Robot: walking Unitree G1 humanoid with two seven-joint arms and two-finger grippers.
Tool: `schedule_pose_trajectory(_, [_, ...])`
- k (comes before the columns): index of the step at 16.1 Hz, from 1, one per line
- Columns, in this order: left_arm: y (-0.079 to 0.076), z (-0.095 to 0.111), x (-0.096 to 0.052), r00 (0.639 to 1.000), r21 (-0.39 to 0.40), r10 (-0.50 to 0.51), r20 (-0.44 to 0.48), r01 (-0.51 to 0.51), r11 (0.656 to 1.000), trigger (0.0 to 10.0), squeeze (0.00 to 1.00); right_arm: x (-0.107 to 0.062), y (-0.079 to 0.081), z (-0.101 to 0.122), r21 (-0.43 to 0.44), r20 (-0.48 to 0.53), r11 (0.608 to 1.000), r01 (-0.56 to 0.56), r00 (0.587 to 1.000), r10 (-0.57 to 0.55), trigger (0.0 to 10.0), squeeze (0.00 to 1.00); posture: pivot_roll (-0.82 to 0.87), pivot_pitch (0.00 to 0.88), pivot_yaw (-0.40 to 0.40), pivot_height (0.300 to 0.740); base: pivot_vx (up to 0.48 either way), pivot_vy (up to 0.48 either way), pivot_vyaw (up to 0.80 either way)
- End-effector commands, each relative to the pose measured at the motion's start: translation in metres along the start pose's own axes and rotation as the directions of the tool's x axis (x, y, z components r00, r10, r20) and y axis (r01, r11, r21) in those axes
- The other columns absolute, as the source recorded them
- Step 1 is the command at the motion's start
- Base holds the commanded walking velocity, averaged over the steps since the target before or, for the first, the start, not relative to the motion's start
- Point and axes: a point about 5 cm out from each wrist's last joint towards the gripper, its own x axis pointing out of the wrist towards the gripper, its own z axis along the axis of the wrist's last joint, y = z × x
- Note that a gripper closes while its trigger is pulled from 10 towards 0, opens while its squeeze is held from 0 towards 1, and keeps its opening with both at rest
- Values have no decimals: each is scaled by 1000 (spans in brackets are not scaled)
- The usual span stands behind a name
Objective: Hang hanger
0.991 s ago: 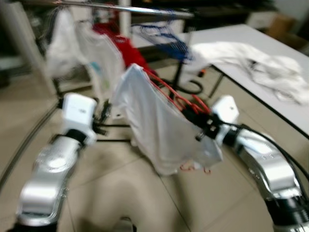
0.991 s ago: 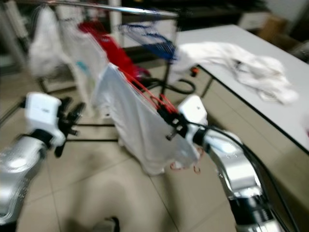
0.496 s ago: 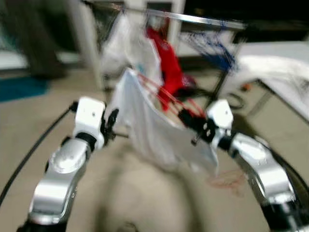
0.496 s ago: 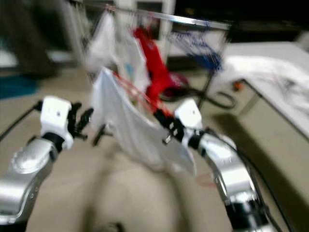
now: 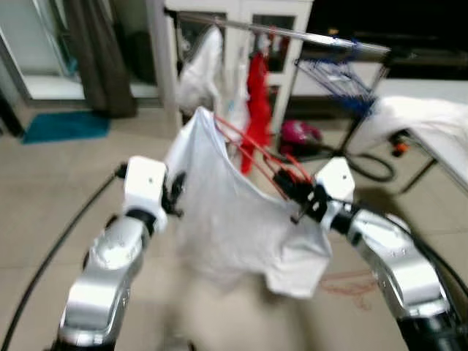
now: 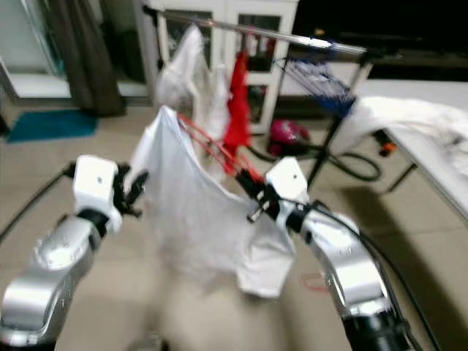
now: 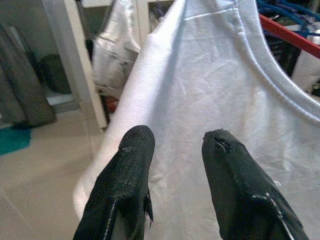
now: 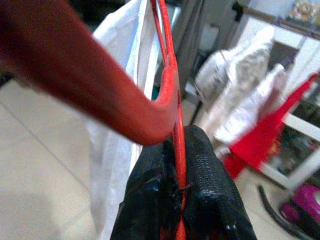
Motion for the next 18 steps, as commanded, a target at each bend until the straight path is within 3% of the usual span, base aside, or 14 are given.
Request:
schedule_pose_trajectory(1, [7,8,-3,999,24,39,31,-40,999,10000,0,5,1,7,-18,31,1000,-21,999,22,10000,0,69,31,-100,740,0,-480,0])
schedule_pose_trajectory(2, [9,5,-5,999,19,40,5,-40,999,10000,0,7,1,8,-16,30,999,-31,999,32,10000,0,74,27,-109,740,0,0,0])
schedule_pose_trajectory(6, [24,14,-15,999,132,21,24,-24,991,10000,0,15,2,14,-40,46,995,-87,995,89,10000,0,93,25,-130,740,0,0,0])
schedule_pose_trajectory(7, [26,17,-15,999,120,16,30,-19,993,10000,0,16,2,15,-40,49,995,-91,995,93,10000,0,99,25,-133,740,0,0,0])
schedule_pose_trajectory(8, [27,23,-15,999,88,8,51,-12,996,10000,1000,18,1,15,-39,49,995,-88,995,90,10000,0,101,26,-134,740,0,0,0])
schedule_pose_trajectory(12, [19,51,-4,989,51,-35,141,28,998,10000,1000,25,-1,16,-57,44,997,-51,998,54,10000,0,105,34,-125,740,0,0,0])
schedule_pose_trajectory(14, [18,54,5,988,26,-15,152,11,1000,10000,1000,30,0,21,-106,58,993,-44,997,50,10000,0,104,33,-121,740,0,0,0])
schedule_pose_trajectory(16, [15,54,13,991,32,13,131,-18,999,10000,1000,34,3,31,-82,125,996,-46,991,56,10000,0,102,33,-112,740,0,0,0])
schedule_pose_trajectory(17, [10,53,18,993,64,4,118,-11,998,10000,0,34,4,30,-54,136,997,-56,989,63,10000,0,103,31,-113,740,0,0,0])
schedule_pose_trajectory(18, [7,53,20,993,75,-7,115,-1,997,10000,0,34,4,29,-49,135,997,-58,989,64,10000,0,104,32,-112,740,0,0,0])
